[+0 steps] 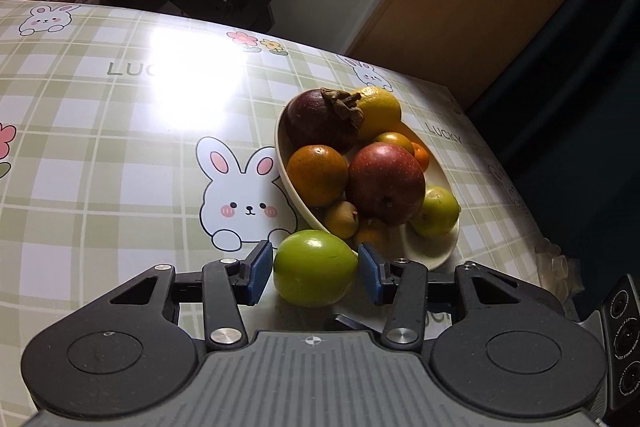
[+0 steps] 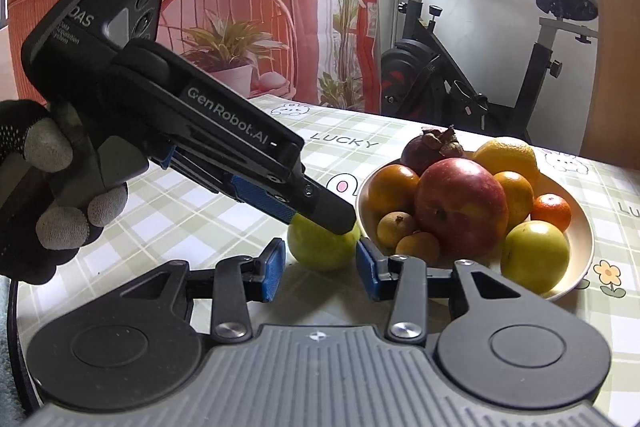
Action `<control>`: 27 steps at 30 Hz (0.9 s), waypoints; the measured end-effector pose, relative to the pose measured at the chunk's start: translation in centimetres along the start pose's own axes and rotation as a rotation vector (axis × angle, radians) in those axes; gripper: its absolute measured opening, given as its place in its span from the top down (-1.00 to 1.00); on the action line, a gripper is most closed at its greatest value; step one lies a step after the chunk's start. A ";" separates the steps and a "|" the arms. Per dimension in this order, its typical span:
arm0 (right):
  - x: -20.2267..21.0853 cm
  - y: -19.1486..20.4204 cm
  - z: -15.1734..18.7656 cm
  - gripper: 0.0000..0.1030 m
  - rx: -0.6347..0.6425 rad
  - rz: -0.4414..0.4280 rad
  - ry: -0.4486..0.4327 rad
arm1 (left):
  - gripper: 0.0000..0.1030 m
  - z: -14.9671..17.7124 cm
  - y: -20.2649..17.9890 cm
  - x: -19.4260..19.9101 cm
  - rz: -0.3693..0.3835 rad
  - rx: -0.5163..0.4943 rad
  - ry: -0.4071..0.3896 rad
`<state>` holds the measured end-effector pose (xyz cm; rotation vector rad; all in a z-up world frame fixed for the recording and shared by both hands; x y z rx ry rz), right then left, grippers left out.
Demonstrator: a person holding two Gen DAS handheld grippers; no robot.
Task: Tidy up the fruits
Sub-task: 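Close the right gripper on the green apple while the left gripper pinches it too, then carry the green apple onto the plate with both grippers and open them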
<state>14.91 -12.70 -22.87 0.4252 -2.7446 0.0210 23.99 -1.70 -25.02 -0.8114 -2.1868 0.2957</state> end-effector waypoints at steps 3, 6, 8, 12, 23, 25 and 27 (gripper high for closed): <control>-0.3 0.0 0.1 0.08 -0.004 0.008 0.016 | 0.12 0.6 -0.5 0.3 0.003 -0.019 0.013; -0.4 -0.5 0.3 0.08 -0.029 0.017 0.030 | 0.14 1.2 -0.9 0.5 0.010 -0.030 0.020; -0.4 -0.6 0.4 0.06 -0.034 0.020 0.037 | 0.14 1.4 -1.1 0.7 0.011 -0.035 0.020; -0.6 -0.5 0.5 -0.10 -0.033 0.000 0.050 | 0.14 1.7 -1.5 1.0 0.003 -0.053 0.017; -0.9 -0.3 0.8 -0.13 -0.031 0.003 0.077 | 0.15 2.6 -2.9 2.1 0.025 -0.057 -0.009; -1.0 -0.4 0.8 -0.02 -0.033 0.008 0.080 | 0.15 2.6 -2.8 2.3 0.022 -0.045 -0.020; -1.1 -0.5 0.7 -0.01 -0.039 0.006 0.083 | 0.14 2.4 -2.4 2.6 0.001 -0.035 -0.041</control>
Point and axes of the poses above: each gripper's, at about its wrist camera, not at the fingertips, and x roughly against the way its jaws point, y to its left, z to its underside, the point moved 6 cm from there along -x, roughly the way its jaws point, and after that the axes turned 7 degrees about -y, right-handed, at the moved point
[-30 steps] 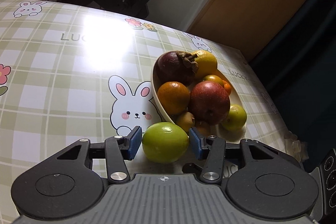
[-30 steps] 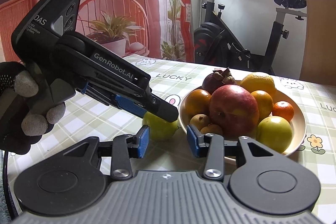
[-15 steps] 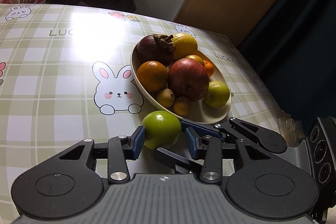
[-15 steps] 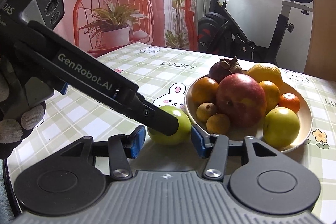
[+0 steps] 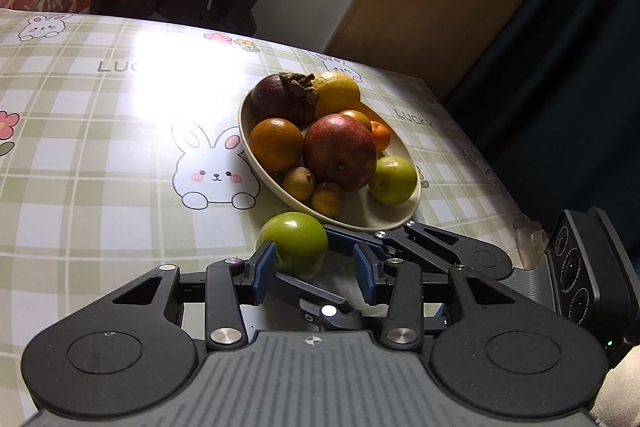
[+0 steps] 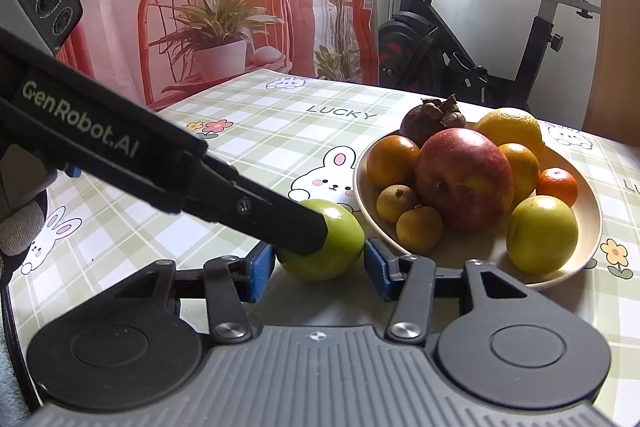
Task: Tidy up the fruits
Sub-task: 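Carry the green apple onto the plate with both grippers and open them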
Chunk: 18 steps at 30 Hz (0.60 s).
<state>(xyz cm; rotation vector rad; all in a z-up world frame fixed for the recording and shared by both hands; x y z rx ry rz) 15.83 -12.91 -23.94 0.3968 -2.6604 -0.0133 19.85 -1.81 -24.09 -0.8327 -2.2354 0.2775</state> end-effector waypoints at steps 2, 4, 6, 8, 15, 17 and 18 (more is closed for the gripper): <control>0.0 0.0 0.0 -0.01 -0.001 0.000 -0.001 | 0.13 -0.5 0.8 0.3 -0.025 0.028 -0.034; 0.0 0.0 0.0 -0.01 -0.002 -0.001 -0.001 | 0.12 -0.9 1.5 0.1 -0.041 0.060 -0.045; 0.0 0.0 0.1 -0.01 -0.005 -0.002 -0.001 | 0.12 -1.0 2.1 -0.2 -0.047 0.087 -0.046; 0.0 0.0 0.1 -0.01 -0.009 -0.004 -0.001 | 0.12 -0.8 2.3 -0.7 -0.043 0.108 -0.041; -0.2 -0.4 0.1 -0.02 -0.026 -0.008 0.011 | 0.14 0.4 1.6 -1.5 -0.013 0.127 -0.046; -0.1 -0.4 0.0 -0.01 -0.025 -0.006 0.004 | 0.19 0.7 1.3 -1.5 -0.012 0.119 -0.051; 0.1 -0.4 0.0 0.00 -0.023 -0.004 -0.007 | 0.19 0.8 1.1 -1.4 -0.014 0.109 -0.053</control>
Point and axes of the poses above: each gripper's, at about its wrist camera, not at the fingertips, and x roughly against the way its jaws point, y to its left, z to its underside, the point moved 6 cm from there along -x, roughly the way its jaws point, and after that the axes turned 7 degrees about -y, right-handed, at the moved point
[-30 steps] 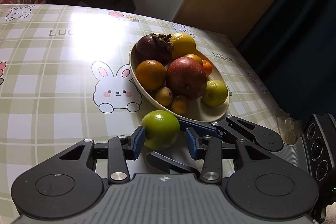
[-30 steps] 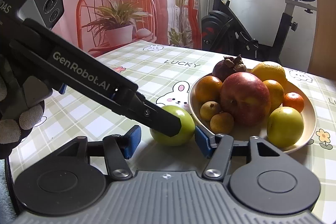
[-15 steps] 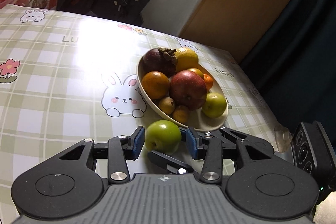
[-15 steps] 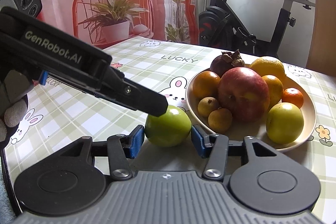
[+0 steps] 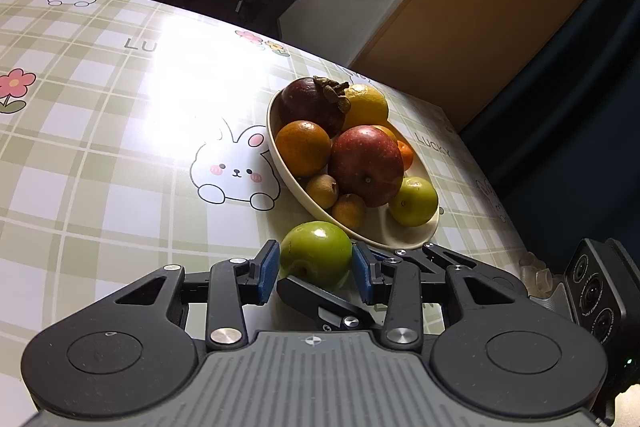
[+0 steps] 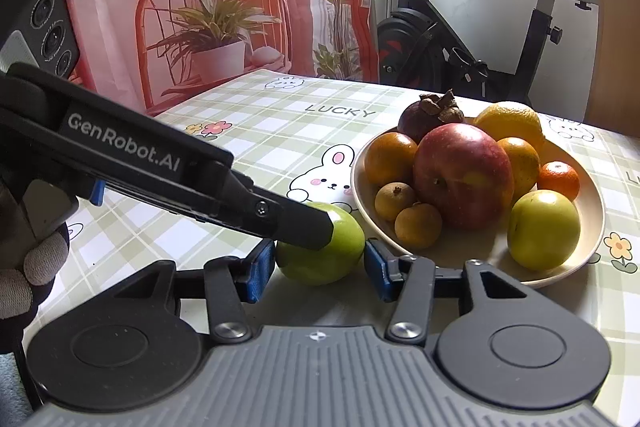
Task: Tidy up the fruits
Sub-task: 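Carry the green apple onto the plate with both grippers and open them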
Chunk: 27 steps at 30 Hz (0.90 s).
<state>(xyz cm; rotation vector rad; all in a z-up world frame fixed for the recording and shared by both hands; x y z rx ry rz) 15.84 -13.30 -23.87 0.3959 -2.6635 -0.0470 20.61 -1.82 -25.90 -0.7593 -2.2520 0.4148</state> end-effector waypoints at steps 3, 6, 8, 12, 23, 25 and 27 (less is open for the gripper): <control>0.8 0.1 -0.1 0.01 0.003 -0.003 -0.042 | 0.19 -0.1 -0.8 0.5 -0.004 -0.025 -0.015; 2.2 -0.2 -0.3 0.01 -0.009 0.012 -0.102 | 0.20 -0.6 -1.8 1.0 0.015 -0.042 -0.032; 3.0 -0.8 -0.3 0.01 -0.027 0.031 -0.125 | 0.22 -0.9 -3.0 0.9 0.032 -0.080 -0.032; 4.1 -2.4 -0.5 0.01 -0.040 0.071 -0.157 | 0.22 -1.6 -4.9 -0.4 0.051 -0.110 -0.020; 4.8 -7.3 -0.6 0.04 -0.129 0.147 -0.154 | 0.26 -2.4 -8.2 -5.1 0.029 -0.177 0.036; 4.6 -7.6 -0.6 0.04 -0.147 0.154 -0.145 | 0.26 -2.3 -8.5 -5.5 0.011 -0.188 0.035; 4.5 -7.8 -0.5 0.03 -0.154 0.168 -0.138 | 0.26 -2.2 -8.8 -5.7 -0.003 -0.200 0.031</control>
Point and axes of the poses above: each gripper's, at about its wrist camera, not at the fingertips, and x roughly against the way its jaws point, y to its left, z to its underside, the point moved 6 cm from there along -x, roughly the way its jaws point, and after that the axes turned 7 degrees about -y, right-handed, at the moved point
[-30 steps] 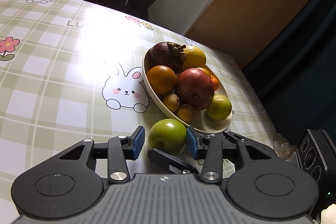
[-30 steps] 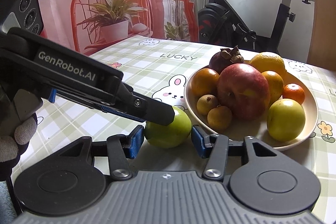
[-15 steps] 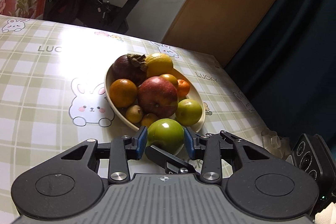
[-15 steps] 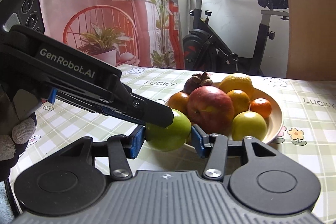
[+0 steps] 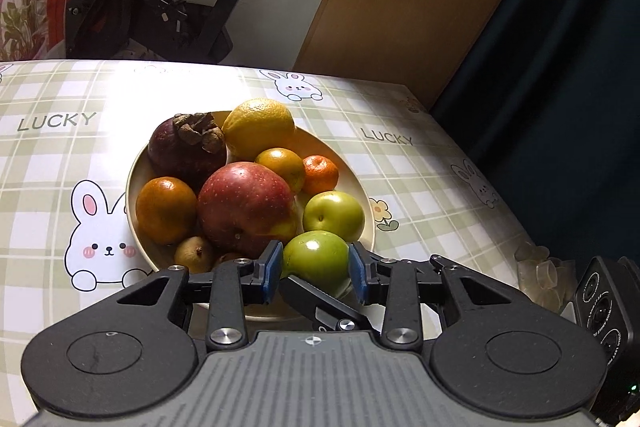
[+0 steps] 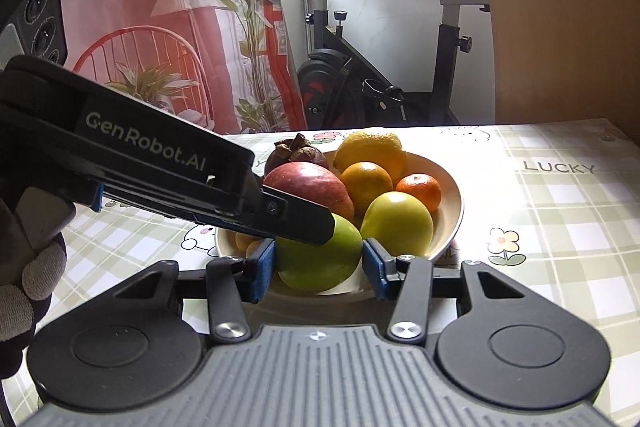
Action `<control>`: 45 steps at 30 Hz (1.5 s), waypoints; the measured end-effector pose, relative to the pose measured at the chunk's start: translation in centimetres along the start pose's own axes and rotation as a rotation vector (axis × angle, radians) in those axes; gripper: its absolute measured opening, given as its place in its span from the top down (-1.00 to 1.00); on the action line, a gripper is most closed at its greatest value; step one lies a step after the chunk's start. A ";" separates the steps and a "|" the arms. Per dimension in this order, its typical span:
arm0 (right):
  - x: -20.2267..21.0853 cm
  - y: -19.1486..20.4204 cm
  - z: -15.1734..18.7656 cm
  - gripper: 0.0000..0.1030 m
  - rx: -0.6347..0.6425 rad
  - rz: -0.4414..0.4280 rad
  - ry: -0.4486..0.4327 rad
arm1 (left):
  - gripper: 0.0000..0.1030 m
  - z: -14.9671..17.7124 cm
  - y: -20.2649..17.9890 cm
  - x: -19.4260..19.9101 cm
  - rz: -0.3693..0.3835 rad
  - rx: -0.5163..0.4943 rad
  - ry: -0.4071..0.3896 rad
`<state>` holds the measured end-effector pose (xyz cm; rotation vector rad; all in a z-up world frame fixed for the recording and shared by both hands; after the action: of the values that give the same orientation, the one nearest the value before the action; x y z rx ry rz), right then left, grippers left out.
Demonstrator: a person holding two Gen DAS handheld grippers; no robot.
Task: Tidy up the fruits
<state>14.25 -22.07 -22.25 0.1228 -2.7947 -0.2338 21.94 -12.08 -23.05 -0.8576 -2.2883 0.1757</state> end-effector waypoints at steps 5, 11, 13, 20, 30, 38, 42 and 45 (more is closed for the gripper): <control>-0.2 -0.3 0.0 0.03 0.000 0.058 0.008 | 0.25 0.2 -0.4 0.1 -0.033 -0.025 -0.005; -0.2 -0.2 0.1 0.01 0.016 0.082 0.009 | 0.18 -0.4 -0.1 1.7 -0.109 -0.039 -0.042; -0.1 -0.3 0.1 0.00 0.013 0.080 0.006 | -0.04 -0.6 0.1 2.7 -0.124 -0.032 -0.067; 1.0 -0.4 -0.5 -0.45 -0.014 0.040 0.004 | -0.51 -1.3 0.6 7.0 -0.234 -0.051 -0.148; 5.1 0.1 -5.5 -0.83 -0.053 0.103 0.041 | -0.79 -3.2 0.3 14.0 -0.374 -0.104 -0.230; 8.8 3.4 -9.0 -0.99 0.016 0.143 0.059 | -0.87 -3.9 -0.3 19.0 -0.440 -0.121 -0.293; 10.5 4.6 -10.8 -0.99 0.021 0.150 0.035 | -0.88 -4.2 -0.3 20.8 -0.431 -0.086 -0.313; 11.4 5.1 -11.8 -0.99 0.012 0.157 0.024 | -0.92 -4.3 -0.6 21.7 -0.442 -0.092 -0.320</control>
<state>7.13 -20.09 -6.71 -0.0908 -2.7646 -0.1757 12.39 0.58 -7.64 -0.3649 -2.7415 0.0089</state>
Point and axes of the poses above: each gripper's, at about its wrist camera, not at the fingertips, and x roughly against the way its jaws point, y to its left, z to its underside, the point moved 6 cm from there along -x, roughly the way its jaws point, and after that the axes turned 7 degrees about -y, right-handed, at the moved point
